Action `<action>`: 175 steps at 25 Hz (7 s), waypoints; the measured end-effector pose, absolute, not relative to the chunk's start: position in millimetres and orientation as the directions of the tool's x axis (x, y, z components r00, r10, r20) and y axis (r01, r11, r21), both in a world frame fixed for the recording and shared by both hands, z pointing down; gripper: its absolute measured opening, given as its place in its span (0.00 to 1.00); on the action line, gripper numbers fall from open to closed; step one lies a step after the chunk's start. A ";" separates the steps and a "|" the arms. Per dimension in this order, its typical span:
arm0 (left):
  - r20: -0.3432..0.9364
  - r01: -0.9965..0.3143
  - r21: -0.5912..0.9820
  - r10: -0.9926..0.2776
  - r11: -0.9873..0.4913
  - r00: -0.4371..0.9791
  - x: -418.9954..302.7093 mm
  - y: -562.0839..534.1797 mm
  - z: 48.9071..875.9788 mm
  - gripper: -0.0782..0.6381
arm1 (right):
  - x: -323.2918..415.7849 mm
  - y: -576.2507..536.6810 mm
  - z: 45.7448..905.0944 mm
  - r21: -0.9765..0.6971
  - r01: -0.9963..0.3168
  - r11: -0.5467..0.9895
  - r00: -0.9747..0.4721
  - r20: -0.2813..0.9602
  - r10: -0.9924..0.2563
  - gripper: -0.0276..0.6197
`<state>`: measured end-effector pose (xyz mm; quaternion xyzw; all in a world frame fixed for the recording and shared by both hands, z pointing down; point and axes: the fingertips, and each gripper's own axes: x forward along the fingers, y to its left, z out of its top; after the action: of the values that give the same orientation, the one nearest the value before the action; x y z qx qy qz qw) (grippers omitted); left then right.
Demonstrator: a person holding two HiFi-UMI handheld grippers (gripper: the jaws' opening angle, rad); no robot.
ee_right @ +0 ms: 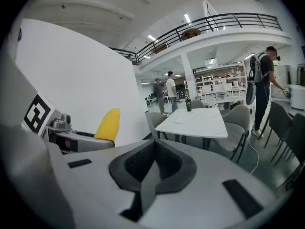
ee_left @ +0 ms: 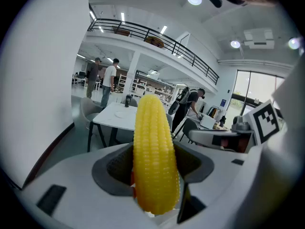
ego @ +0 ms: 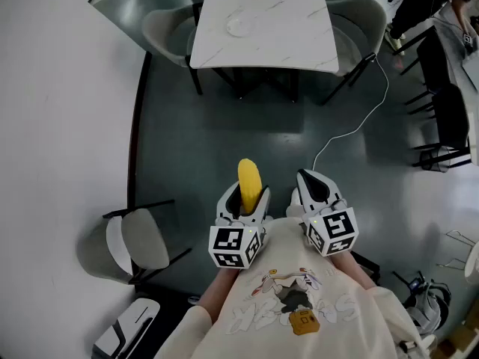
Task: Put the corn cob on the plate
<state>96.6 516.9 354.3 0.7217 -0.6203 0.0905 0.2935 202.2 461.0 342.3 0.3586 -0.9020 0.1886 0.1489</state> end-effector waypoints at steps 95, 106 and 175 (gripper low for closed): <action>0.606 -0.963 0.268 -0.780 0.019 0.153 -16.6 146.0 368.7 0.48 | 123.6 76.4 386.4 -0.391 -0.696 0.602 -0.717 0.425 -0.552 0.05; 0.621 -0.953 0.303 -0.752 -0.028 0.219 -36.3 95.1 380.5 0.48 | 87.1 40.2 380.6 -0.371 -0.692 0.619 -0.719 0.424 -0.550 0.05; 0.763 -0.901 0.420 -0.495 -0.109 0.415 -128.8 -155.6 586.3 0.48 | -69.5 -155.0 535.7 -0.279 -0.765 0.581 -0.604 0.625 -0.494 0.05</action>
<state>-128.8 -155.6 586.3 0.7097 -0.4917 0.2249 0.4516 -69.5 -155.0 535.7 0.3688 -0.8534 0.2713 0.2491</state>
